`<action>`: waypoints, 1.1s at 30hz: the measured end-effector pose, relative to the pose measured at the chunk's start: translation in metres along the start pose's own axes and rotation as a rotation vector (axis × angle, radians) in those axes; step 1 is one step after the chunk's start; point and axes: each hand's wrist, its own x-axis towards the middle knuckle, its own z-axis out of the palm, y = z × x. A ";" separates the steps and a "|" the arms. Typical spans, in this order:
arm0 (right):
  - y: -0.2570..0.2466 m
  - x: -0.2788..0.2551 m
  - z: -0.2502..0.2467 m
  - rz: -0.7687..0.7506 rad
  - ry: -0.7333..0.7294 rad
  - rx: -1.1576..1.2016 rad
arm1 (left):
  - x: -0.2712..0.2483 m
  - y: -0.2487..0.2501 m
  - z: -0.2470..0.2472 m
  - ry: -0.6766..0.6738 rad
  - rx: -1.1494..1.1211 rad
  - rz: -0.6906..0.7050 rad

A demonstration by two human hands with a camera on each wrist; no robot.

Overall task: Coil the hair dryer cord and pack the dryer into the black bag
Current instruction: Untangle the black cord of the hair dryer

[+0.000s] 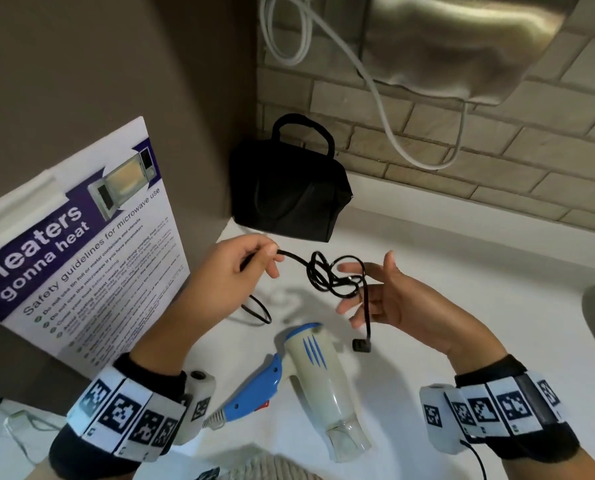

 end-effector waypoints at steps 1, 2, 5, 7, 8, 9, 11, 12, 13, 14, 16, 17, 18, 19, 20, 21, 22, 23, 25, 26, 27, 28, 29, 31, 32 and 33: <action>-0.005 0.001 0.003 -0.009 -0.038 0.007 | -0.001 0.000 0.003 -0.042 0.023 0.009; -0.009 0.002 0.006 -0.019 -0.064 0.012 | -0.002 0.000 0.006 -0.077 0.046 0.019; -0.019 0.003 0.015 -0.086 -0.056 -0.202 | -0.004 -0.001 0.010 -0.070 0.097 0.041; -0.021 0.003 0.017 -0.148 0.020 -0.267 | -0.004 -0.005 0.006 -0.013 0.096 0.018; -0.020 0.002 0.015 -0.167 0.064 -0.243 | -0.004 -0.008 0.004 0.007 0.084 -0.003; -0.020 0.001 0.012 -0.186 0.096 -0.215 | -0.004 -0.011 0.001 0.020 0.077 -0.025; -0.019 -0.003 0.006 -0.221 0.137 -0.191 | -0.006 -0.019 -0.003 0.032 0.092 -0.068; -0.019 -0.005 0.003 -0.247 0.149 -0.176 | -0.008 -0.024 -0.003 0.038 0.109 -0.086; -0.019 -0.008 0.001 -0.281 0.163 -0.147 | -0.009 -0.029 -0.004 0.053 0.128 -0.102; -0.020 -0.012 -0.003 -0.324 0.182 -0.104 | -0.009 -0.035 -0.004 0.077 0.145 -0.122; -0.021 -0.019 -0.013 -0.411 0.220 0.001 | -0.009 -0.046 -0.006 0.138 0.152 -0.178; -0.021 -0.022 -0.019 -0.448 0.226 0.043 | -0.009 -0.050 -0.007 0.166 0.138 -0.213; -0.020 -0.025 -0.026 -0.476 0.218 0.078 | -0.009 -0.052 -0.008 0.189 0.117 -0.248; -0.019 -0.029 -0.031 -0.490 0.204 0.105 | -0.009 -0.052 -0.009 0.208 0.092 -0.274; -0.016 -0.031 -0.035 -0.489 0.194 0.119 | -0.008 -0.053 -0.010 0.228 0.067 -0.290; -0.015 -0.033 -0.038 -0.479 0.185 0.110 | -0.007 -0.052 -0.011 0.248 0.039 -0.298; -0.013 -0.034 -0.039 -0.461 0.174 0.083 | -0.006 -0.053 -0.011 0.265 0.008 -0.305; -0.012 -0.036 -0.039 -0.437 0.159 0.047 | -0.005 -0.053 -0.012 0.273 -0.033 -0.314; -0.010 -0.037 -0.038 -0.397 0.125 -0.003 | -0.004 -0.053 -0.011 0.261 -0.153 -0.330; -0.008 -0.037 -0.038 -0.379 0.117 -0.013 | -0.003 -0.051 -0.011 0.245 -0.220 -0.334; -0.007 -0.037 -0.038 -0.358 0.112 -0.025 | -0.002 -0.048 -0.011 0.229 -0.280 -0.336; -0.006 -0.036 -0.039 -0.336 0.109 -0.049 | 0.000 -0.045 -0.011 0.216 -0.332 -0.336; -0.006 -0.036 -0.039 -0.317 0.101 -0.091 | 0.001 -0.041 -0.011 0.207 -0.372 -0.333; -0.007 -0.037 -0.038 -0.286 0.072 -0.204 | 0.004 -0.035 -0.011 0.200 -0.405 -0.326; -0.008 -0.037 -0.036 -0.278 0.050 -0.250 | 0.005 -0.032 -0.010 0.201 -0.409 -0.325; -0.011 -0.037 -0.033 -0.271 0.025 -0.298 | 0.006 -0.030 -0.009 0.202 -0.421 -0.324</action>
